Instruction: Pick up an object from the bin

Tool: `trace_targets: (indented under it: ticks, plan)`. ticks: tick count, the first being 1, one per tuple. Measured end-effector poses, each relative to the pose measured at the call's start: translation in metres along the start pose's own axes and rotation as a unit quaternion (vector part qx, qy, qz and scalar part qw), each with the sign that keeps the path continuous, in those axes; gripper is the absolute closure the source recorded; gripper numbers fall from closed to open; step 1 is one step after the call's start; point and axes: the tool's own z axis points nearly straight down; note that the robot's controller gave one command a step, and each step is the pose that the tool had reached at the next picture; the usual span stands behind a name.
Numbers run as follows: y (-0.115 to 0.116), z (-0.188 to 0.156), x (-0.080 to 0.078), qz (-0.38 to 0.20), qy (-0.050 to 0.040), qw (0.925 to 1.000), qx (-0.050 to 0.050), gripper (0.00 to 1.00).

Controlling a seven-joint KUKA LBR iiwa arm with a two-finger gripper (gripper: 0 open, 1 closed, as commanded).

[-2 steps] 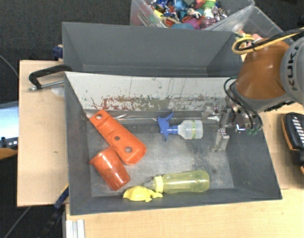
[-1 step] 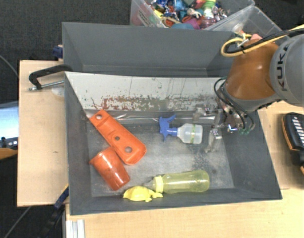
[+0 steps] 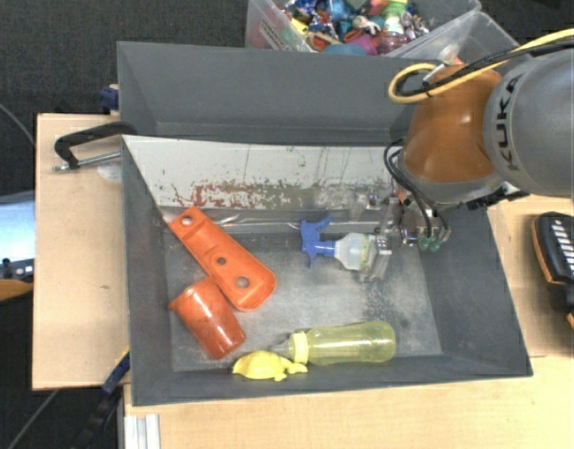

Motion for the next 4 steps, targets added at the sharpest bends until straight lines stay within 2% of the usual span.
trace_targets:
  ticks: [1, 2, 4]
  plan:
    - [0.004, 0.055, 0.007, 0.002, 0.0017, 1.0000, 0.000, 0.00]
    - [0.017, 0.059, 0.009, 0.040, -0.0015, 0.9992, -0.001, 1.00]
    - [0.017, 0.055, 0.010, 0.039, -0.0006, 0.9992, -0.001, 1.00]
